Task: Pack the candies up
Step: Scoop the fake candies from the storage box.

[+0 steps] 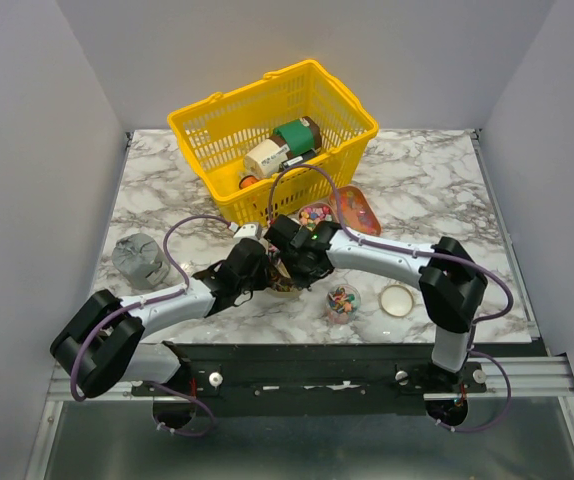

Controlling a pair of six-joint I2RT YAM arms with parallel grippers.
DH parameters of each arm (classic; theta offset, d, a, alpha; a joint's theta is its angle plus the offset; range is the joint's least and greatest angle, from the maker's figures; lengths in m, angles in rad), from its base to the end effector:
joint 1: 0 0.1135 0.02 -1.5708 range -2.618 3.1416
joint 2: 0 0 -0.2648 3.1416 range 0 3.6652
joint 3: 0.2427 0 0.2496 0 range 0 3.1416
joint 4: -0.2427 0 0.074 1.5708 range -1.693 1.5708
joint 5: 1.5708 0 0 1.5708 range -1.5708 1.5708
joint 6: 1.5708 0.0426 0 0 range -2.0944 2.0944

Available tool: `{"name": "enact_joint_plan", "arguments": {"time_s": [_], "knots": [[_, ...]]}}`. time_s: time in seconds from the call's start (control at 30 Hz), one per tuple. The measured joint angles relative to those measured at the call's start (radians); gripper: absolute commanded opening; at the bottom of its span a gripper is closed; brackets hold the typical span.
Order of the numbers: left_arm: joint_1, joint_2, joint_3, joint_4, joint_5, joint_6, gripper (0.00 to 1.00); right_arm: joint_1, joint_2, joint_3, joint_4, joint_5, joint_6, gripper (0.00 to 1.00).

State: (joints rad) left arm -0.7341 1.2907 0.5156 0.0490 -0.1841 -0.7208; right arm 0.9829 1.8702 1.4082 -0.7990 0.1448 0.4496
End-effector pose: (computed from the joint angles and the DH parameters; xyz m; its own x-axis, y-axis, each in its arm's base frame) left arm 0.1897 -0.1607 0.1643 -0.7379 -0.2081 -0.6420 0.0931 0.9108 -0.4022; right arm 0.2143 0.3104 0.2016 -0.8230 -0.4593 -0.3343 -0.4900 0.8717 0.0087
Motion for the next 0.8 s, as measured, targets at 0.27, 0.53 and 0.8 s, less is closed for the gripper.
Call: {"name": "enact_joint_plan", "arguments": {"time_s": [0.27, 0.53, 0.8], "knots": [[0.001, 0.000, 0.000, 0.002, -0.002, 0.006, 0.00, 0.003, 0.005, -0.004, 0.030, 0.039, -0.005, 0.01], [0.001, 0.000, 0.000, 0.003, -0.011, 0.013, 0.01, 0.005, 0.029, 0.034, -0.005, 0.044, -0.006, 0.01], [0.001, 0.000, 0.000, 0.001, -0.026, 0.015, 0.16, 0.003, 0.034, 0.051, -0.023, 0.033, -0.048, 0.01]]}}
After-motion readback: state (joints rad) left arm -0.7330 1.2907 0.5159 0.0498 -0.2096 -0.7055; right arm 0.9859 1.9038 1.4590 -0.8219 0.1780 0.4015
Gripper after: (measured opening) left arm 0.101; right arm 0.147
